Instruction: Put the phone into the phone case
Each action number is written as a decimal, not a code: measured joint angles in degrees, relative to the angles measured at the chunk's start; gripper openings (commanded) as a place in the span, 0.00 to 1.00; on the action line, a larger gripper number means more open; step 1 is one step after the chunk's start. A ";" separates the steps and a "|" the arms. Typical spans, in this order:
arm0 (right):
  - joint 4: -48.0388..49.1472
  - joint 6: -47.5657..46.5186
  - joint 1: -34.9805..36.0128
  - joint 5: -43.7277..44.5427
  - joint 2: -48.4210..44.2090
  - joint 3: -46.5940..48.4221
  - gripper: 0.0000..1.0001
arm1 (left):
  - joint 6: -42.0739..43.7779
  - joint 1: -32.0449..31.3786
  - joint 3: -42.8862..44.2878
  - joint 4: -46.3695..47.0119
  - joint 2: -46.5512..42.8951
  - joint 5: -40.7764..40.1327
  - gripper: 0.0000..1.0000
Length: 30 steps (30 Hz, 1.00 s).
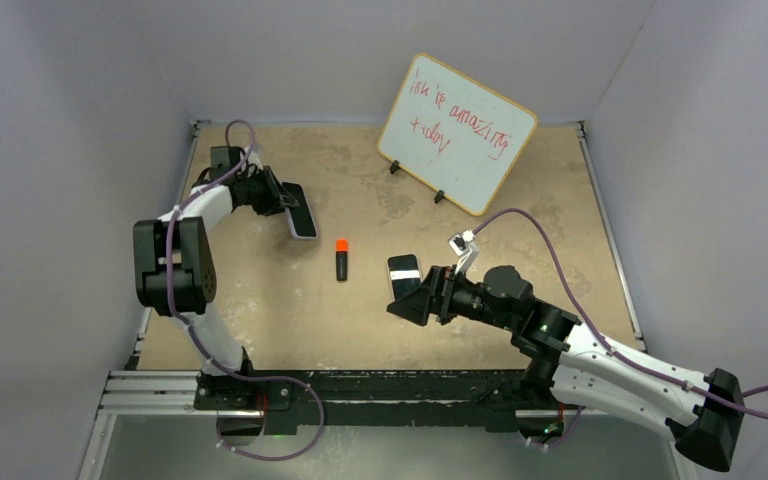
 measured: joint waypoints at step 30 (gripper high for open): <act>-2.14 0.94 0.00 6.27 0.96 0.13 0.99 | 10.86 1.46 17.75 -20.74 9.73 -14.19 0.76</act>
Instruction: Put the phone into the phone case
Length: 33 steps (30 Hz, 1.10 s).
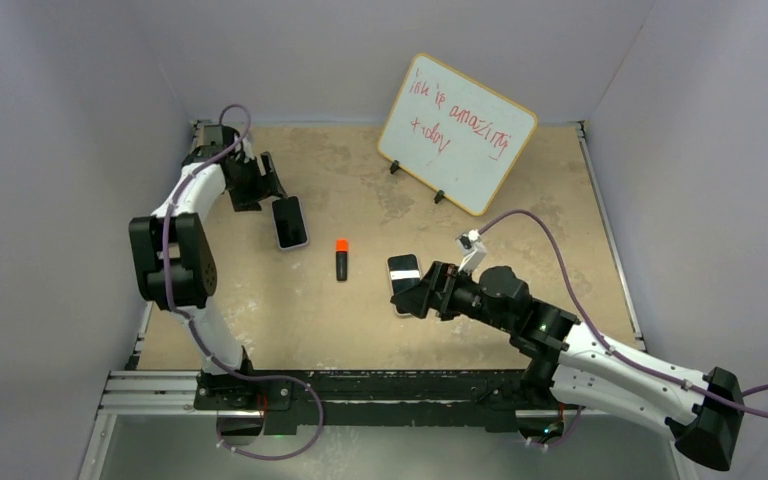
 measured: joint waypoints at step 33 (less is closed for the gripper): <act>-23.91 -5.70 0.00 33.53 6.51 25.14 0.99 | -9.07 -14.84 -30.67 21.05 -56.96 27.30 0.97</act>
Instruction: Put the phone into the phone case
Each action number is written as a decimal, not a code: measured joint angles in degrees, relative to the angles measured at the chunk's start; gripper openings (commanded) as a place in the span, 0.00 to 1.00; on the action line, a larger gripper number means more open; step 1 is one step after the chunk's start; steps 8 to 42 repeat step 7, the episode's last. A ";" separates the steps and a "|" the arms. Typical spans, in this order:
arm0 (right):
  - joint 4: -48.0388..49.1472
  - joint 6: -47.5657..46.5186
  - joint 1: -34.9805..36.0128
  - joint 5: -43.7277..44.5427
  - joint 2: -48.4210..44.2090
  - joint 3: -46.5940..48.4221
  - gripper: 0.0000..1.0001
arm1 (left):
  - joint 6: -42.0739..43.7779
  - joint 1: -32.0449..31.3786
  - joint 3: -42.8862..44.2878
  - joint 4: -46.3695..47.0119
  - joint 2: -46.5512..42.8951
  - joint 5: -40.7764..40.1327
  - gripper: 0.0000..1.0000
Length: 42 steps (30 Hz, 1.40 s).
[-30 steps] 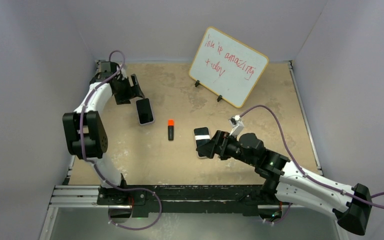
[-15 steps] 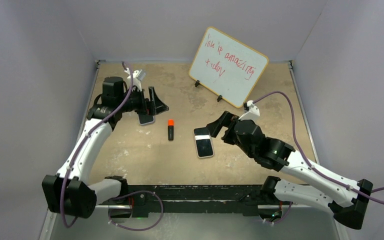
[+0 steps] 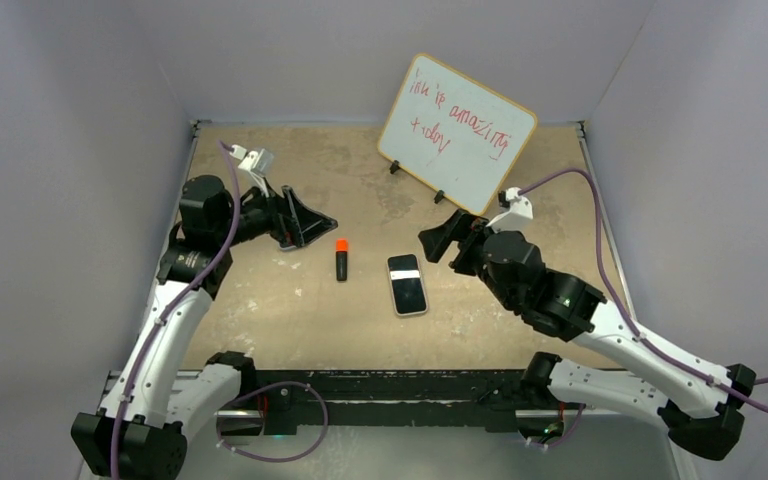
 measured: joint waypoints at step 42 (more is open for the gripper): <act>0.02 -0.13 0.00 -0.02 -0.15 0.00 0.99 | -0.52 0.00 -1.53 1.05 -1.05 -0.09 0.98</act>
